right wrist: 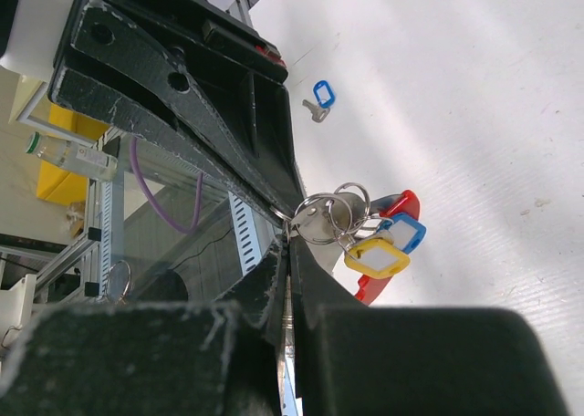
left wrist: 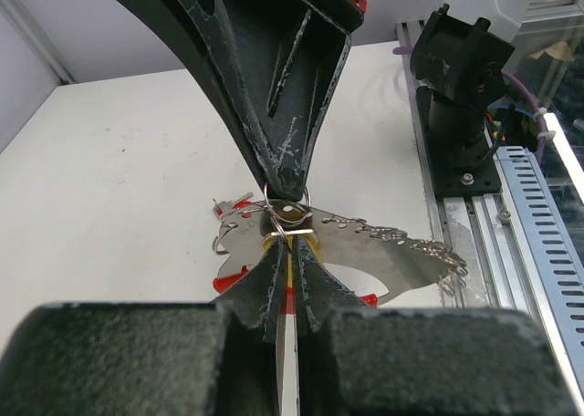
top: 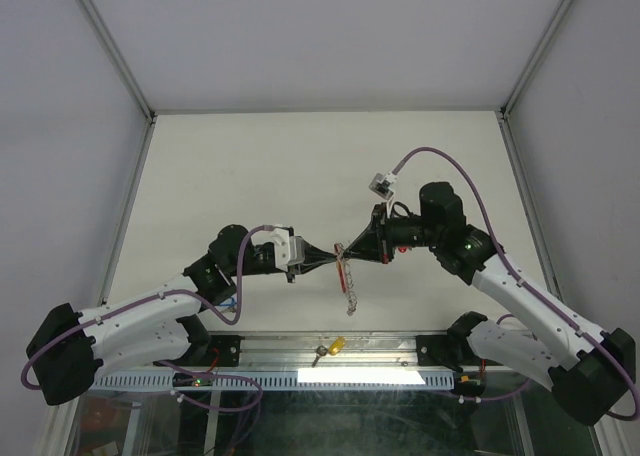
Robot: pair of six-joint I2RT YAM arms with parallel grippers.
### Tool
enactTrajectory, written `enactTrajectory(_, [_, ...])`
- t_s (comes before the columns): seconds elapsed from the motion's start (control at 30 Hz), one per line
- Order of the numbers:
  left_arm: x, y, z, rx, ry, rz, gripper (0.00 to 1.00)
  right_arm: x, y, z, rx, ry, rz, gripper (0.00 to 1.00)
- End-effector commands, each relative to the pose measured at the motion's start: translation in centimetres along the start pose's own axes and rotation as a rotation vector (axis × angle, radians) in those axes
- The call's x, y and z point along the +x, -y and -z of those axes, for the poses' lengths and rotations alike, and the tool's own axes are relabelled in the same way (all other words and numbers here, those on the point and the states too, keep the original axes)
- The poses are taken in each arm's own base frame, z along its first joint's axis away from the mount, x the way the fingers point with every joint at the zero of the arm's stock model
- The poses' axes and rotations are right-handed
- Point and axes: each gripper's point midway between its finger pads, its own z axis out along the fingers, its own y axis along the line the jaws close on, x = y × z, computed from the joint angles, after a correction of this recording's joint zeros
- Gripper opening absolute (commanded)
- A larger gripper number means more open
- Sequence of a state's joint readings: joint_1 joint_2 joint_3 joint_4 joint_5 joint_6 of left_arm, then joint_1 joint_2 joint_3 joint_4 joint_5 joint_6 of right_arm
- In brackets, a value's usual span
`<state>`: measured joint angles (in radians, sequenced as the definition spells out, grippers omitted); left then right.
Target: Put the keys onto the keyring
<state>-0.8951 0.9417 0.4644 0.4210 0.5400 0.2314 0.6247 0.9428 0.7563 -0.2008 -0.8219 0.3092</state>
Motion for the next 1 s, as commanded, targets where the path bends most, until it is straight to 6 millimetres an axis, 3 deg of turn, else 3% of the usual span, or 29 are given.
enactTrajectory(0.0, [-2.0,0.7,-0.5,0.071,0.050,-0.046,0.00,-3.1,-0.5,0.9,0.033,0.116,0.075,0.00])
enactTrajectory(0.6, [-2.0,0.7,-0.6,0.079,0.044,-0.035,0.00,-3.7,-0.1,1.8,0.075,0.170,0.099,0.00])
enactTrajectory(0.97, [-2.5,-0.8,-0.6,-0.015,0.068,-0.022,0.00,-2.3,-1.6,1.6,-0.040,0.100,0.147,0.00])
